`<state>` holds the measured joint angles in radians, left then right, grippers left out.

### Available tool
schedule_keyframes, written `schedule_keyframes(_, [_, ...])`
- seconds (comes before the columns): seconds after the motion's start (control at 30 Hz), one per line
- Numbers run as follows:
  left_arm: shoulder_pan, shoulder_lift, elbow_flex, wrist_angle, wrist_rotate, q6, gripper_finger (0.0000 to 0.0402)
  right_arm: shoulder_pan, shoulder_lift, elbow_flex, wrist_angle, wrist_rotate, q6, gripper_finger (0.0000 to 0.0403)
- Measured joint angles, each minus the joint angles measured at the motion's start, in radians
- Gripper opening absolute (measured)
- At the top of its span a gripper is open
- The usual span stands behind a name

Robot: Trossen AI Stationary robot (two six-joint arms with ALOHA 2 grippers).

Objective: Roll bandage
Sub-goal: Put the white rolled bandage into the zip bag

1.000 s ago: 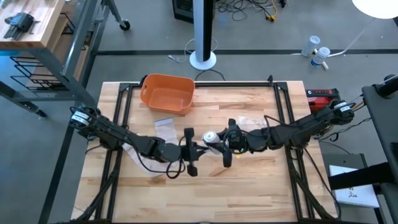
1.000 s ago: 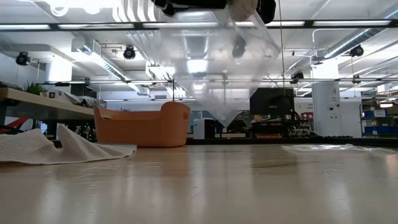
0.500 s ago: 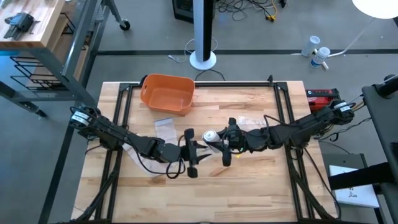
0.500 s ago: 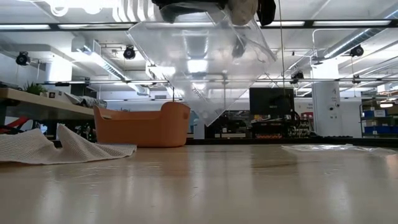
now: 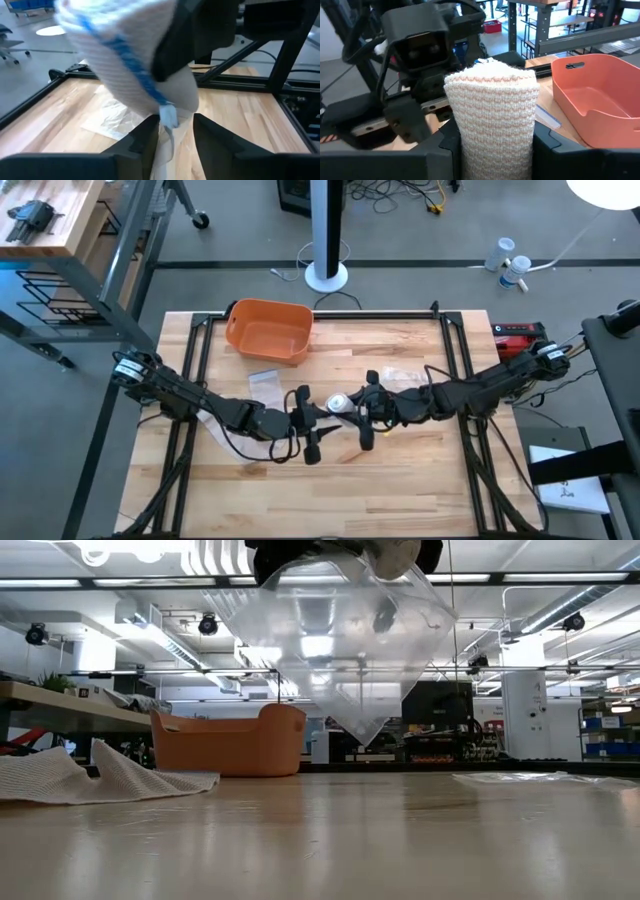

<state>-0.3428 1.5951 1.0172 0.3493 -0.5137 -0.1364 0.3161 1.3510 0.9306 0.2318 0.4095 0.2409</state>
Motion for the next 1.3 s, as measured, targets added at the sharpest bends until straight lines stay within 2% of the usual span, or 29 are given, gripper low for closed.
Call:
schedule_keyframes(0.3, [0.0,-0.004,0.0,-0.018,0.0,0.055,0.0077,0.013,-0.001,0.0,-0.015,-0.024,-0.017,0.0128])
schedule_keyframes(0.6, [0.001,-0.006,0.0,-0.021,-0.004,0.076,0.0076,0.016,-0.002,0.0,-0.041,-0.055,-0.013,0.013])
schedule_keyframes(0.83, [0.001,-0.006,0.0,-0.016,-0.004,0.102,0.009,0.025,-0.004,0.0,-0.051,-0.054,-0.003,0.0127])
schedule_keyframes(0.93, [0.001,-0.007,0.001,-0.01,-0.004,0.115,0.0069,0.027,-0.012,0.0,-0.059,-0.054,-0.003,0.013])
schedule_keyframes(1.1, [0.0,-0.008,0.002,0.001,-0.004,0.132,0.0009,0.039,-0.029,0.0,-0.084,-0.054,0.001,0.0126])
schedule_keyframes(1.3, [0.0,-0.008,0.003,0.017,0.033,0.132,0.0003,0.062,-0.07,0.0,-0.106,-0.05,-0.048,0.013])
